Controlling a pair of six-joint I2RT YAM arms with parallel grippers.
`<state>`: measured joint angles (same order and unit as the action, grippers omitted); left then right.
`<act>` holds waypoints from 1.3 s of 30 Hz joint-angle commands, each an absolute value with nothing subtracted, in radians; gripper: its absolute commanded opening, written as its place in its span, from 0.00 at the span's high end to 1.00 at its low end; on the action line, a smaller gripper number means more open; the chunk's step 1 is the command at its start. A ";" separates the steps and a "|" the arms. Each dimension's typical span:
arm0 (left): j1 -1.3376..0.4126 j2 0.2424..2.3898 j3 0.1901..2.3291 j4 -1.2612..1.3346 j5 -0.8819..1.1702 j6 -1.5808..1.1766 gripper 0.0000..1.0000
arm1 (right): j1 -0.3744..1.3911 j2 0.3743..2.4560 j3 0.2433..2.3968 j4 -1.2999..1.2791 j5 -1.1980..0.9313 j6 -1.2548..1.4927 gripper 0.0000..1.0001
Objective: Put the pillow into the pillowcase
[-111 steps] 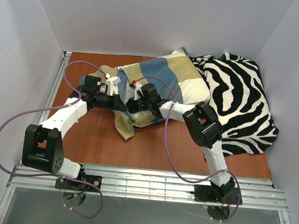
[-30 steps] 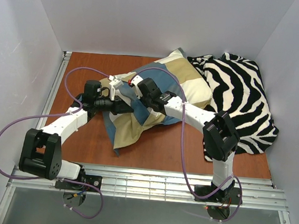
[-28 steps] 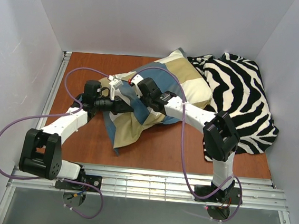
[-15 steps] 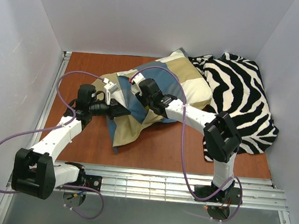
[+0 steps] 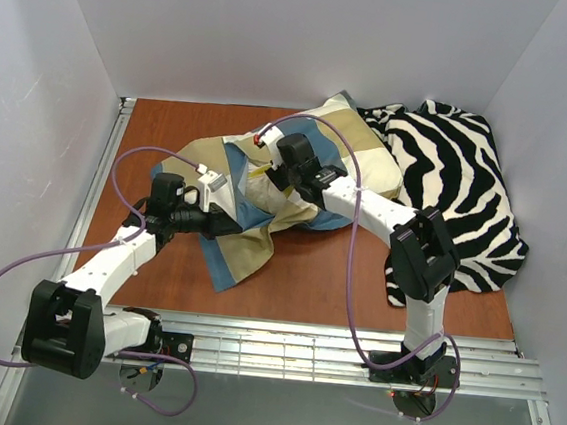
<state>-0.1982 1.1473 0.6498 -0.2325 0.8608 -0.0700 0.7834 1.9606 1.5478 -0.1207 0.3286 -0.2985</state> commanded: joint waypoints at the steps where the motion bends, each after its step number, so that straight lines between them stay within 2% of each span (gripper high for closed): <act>1: -0.202 1.161 0.667 -0.247 0.882 -0.061 1.00 | 0.704 1.904 1.600 -0.219 0.183 -0.229 0.99; 10: -0.198 1.114 0.710 -0.129 0.965 -0.211 1.00 | 0.707 1.902 1.460 -0.282 -0.228 -0.157 0.99; 16: -0.198 1.146 0.782 -0.086 0.985 -0.310 1.00 | 0.710 2.012 1.431 -0.279 -0.588 0.055 0.99; 19: -0.198 1.164 0.788 -0.086 0.983 -0.301 1.00 | 0.698 2.020 1.454 -0.281 -0.656 0.130 0.99; 21: -0.196 1.166 0.778 -0.101 0.979 -0.284 1.00 | 0.664 2.002 1.476 -0.258 -0.727 0.217 0.92; 23: -0.196 1.167 0.770 -0.101 0.979 -0.287 1.00 | 0.643 1.979 1.488 -0.224 -0.802 0.274 0.81; 24: -0.196 1.169 0.766 -0.101 0.985 -0.293 1.00 | 0.638 1.970 1.514 -0.232 -0.810 0.275 0.72; 25: -0.196 1.169 0.764 -0.101 0.985 -0.298 1.00 | 0.638 1.967 1.528 -0.251 -0.810 0.261 0.51; 28: -0.196 1.164 0.758 -0.098 0.986 -0.299 1.00 | 0.640 1.941 1.539 -0.301 -0.757 0.169 0.27; 30: -0.196 1.160 0.755 -0.100 0.989 -0.301 1.00 | 0.637 1.928 1.545 -0.340 -0.671 0.129 0.24; 31: -0.196 1.157 0.753 -0.101 0.991 -0.301 1.00 | 0.637 1.921 1.561 -0.354 -0.649 0.100 0.23; 33: -0.196 1.152 0.750 -0.103 0.994 -0.295 1.00 | 0.632 1.911 1.580 -0.374 -0.577 0.083 0.28; 34: -0.196 1.149 0.750 -0.113 0.996 -0.288 1.00 | 0.629 1.898 1.598 -0.383 -0.562 0.075 0.40; 37: -0.196 1.150 0.744 -0.136 0.980 -0.261 1.00 | 0.626 1.850 1.626 -0.391 -0.496 0.037 0.56; 39: -0.196 1.160 0.738 -0.150 0.973 -0.246 1.00 | 0.627 1.824 1.640 -0.399 -0.468 0.002 0.56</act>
